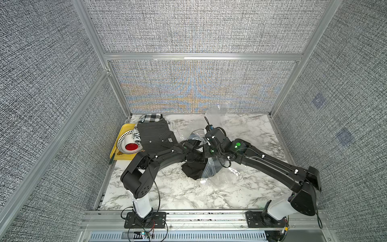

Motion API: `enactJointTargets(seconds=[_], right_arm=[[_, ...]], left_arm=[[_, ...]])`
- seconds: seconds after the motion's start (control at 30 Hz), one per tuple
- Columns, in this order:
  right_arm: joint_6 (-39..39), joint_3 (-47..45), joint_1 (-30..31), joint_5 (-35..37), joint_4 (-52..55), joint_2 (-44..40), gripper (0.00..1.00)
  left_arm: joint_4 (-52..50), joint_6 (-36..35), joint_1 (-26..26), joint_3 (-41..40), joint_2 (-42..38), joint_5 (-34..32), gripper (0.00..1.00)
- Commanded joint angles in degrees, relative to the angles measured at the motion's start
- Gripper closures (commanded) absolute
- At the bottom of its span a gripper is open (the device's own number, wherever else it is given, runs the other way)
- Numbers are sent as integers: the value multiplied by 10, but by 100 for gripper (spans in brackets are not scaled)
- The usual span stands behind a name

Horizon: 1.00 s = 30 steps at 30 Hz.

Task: Place the folded shirt into the vacuum bag
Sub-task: Place the shirt in the vacuum bag.

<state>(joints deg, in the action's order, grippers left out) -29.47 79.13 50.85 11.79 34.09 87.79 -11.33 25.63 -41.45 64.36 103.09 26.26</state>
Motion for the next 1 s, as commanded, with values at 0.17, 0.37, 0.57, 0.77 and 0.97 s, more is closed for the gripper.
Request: enactJointTargets(seconds=[0.17,0.37,0.57,0.77,0.97], right_arm=[[-10,-12,42,23,-100,-31,100],[-42,-6,18,114,-41,-12,100],[2,20,57,71,-50,26,100],[14,44,115,79,-31,69,100],[-36,23,101,103,0,86,100]], left_arm=[[-90,-54,-1,64,80,-84,0],[-125,-74,-3,69,63,-125,3],[-173,-100,-6,132,106,-201,15],[-141,-114,-14,149,142,-241,10],[-128,-97,-15,156,156,-231,78]])
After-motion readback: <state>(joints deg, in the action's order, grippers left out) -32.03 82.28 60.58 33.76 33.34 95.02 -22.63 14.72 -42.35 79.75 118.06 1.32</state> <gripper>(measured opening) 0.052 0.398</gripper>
